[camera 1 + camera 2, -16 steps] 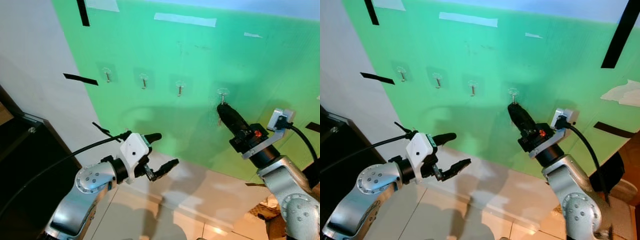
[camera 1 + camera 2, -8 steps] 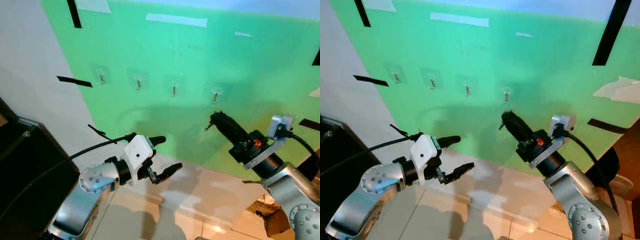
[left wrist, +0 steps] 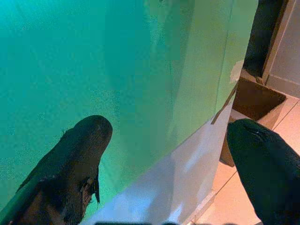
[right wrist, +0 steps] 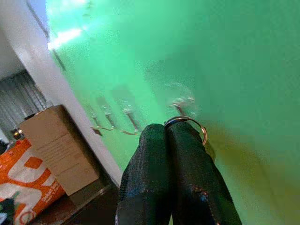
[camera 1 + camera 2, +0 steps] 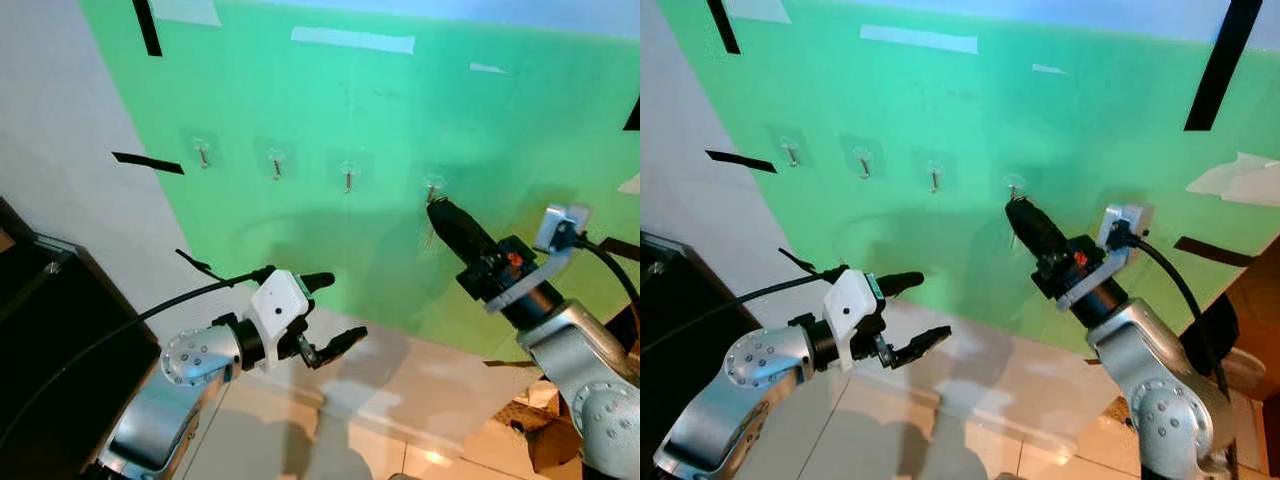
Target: Hang keys on a hook
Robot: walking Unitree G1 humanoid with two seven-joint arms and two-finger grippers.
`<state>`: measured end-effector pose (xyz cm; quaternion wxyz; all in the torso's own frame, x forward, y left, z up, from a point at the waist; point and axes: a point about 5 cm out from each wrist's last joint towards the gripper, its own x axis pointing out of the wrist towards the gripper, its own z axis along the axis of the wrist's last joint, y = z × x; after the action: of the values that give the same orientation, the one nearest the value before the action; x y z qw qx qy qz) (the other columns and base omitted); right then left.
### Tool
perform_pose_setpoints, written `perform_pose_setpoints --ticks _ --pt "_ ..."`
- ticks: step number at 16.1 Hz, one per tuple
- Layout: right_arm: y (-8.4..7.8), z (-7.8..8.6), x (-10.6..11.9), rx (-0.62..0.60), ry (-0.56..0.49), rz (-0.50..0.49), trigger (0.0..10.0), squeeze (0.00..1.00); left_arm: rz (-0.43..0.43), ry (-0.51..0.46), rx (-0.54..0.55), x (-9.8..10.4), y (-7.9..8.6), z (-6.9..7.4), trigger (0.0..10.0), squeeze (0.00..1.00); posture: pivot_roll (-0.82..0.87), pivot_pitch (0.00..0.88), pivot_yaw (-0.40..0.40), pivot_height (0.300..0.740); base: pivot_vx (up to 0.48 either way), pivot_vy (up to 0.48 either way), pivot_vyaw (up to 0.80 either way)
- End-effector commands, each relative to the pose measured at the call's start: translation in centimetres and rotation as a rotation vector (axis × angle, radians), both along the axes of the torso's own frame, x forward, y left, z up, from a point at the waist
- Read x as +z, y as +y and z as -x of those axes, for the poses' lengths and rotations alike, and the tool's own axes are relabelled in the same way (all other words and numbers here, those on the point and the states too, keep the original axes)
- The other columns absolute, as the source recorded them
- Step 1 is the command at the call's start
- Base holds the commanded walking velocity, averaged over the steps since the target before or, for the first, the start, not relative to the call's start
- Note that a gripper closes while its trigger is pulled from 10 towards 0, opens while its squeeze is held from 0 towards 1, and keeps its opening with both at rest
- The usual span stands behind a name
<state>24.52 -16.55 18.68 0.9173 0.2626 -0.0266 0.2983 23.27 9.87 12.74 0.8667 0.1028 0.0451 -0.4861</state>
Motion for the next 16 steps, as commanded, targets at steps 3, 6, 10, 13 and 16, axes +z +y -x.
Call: perform_pose_setpoints --ticks 3,6,10,13,16 --pt "0.0 -0.5 0.3 -0.013 -0.009 0.009 10.0 0.00 0.003 -0.006 -0.006 0.3 -0.2 -0.2 10.0 0.32 -0.09 0.000 0.027 0.740 0.000 0.000 0.00" --pt "-0.1 -0.9 0.4 -0.041 -0.006 0.003 10.0 0.00 0.005 -0.009 -0.007 0.4 -0.2 -0.2 10.0 0.31 -0.09 0.000 0.027 0.740 0.000 0.000 0.00" --pt "-1.1 -1.5 -0.2 -0.147 0.028 0.017 10.0 0.00 0.007 -0.007 -0.017 0.3 -0.3 -0.2 10.0 0.32 -0.10 0.000 0.030 0.740 0.000 0.000 0.00" --pt "-1.1 -1.3 -1.0 -0.148 0.064 0.066 10.0 0.00 0.005 -0.006 -0.020 0.3 -0.3 -0.2 10.0 0.32 -0.10 0.000 0.031 0.740 0.000 0.000 0.00" --pt "-1.0 -0.9 -2.5 -0.152 0.123 0.110 10.0 0.00 0.003 -0.007 -0.021 0.3 -0.3 -0.2 10.0 0.32 -0.09 0.000 0.031 0.740 0.000 0.000 0.00"
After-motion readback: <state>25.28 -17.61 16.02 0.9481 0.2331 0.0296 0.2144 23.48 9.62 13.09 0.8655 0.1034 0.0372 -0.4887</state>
